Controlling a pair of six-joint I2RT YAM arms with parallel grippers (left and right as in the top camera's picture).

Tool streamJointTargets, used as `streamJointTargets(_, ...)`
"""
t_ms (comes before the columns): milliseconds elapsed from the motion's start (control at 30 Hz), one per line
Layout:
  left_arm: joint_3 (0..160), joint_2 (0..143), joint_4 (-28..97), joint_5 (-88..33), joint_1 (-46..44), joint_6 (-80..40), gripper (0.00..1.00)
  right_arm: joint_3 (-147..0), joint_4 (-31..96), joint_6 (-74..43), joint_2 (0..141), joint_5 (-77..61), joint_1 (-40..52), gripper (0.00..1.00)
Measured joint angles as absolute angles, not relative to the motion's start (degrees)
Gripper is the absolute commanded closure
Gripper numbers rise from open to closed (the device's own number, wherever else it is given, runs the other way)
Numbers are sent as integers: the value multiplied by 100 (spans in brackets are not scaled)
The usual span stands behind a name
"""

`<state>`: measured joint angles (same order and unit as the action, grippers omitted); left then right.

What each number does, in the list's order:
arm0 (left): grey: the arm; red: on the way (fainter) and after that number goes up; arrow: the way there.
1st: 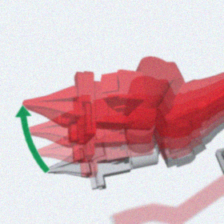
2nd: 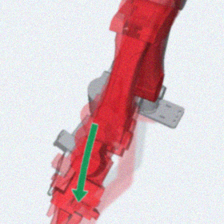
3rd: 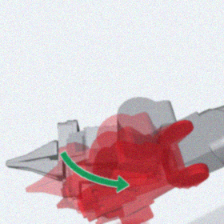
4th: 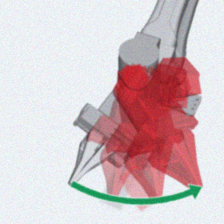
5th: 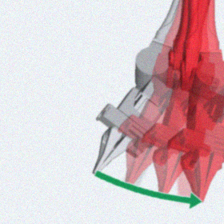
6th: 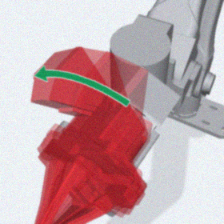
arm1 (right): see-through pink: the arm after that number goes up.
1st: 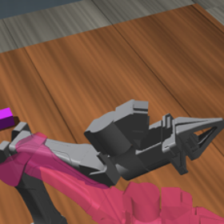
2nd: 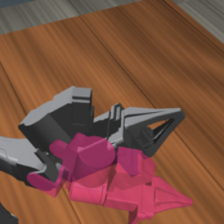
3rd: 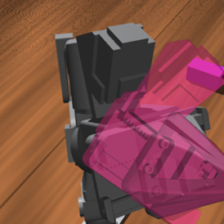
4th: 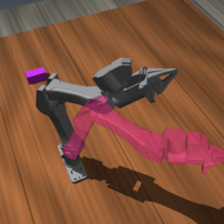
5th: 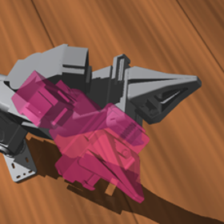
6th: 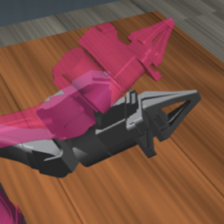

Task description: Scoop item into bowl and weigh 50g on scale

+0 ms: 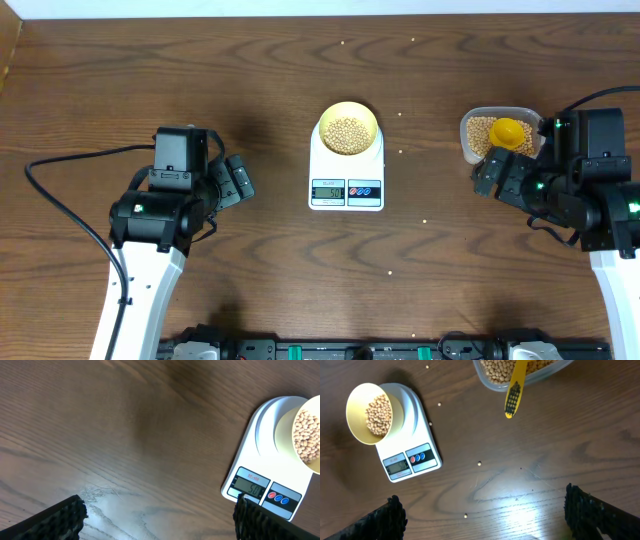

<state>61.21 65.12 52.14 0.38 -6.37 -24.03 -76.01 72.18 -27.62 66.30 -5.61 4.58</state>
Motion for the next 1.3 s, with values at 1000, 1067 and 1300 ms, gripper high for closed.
streamJointTargets(1000, 6121, 6510, 5214, 38, -637, -2403, 4, -7594, 7749, -2808, 6169, -600, 458, 1)
streamJointTargets(1067, 6121, 6510, 5212, 38, -637, -2403, 4, -7592, 7730, -2808, 5863, -558, 458, 1)
streamJointTargets(1300, 6121, 6512, 5212, 38, -637, -2403, 4, -7487, 6960, -2773, 4713, 342, 458, 1)
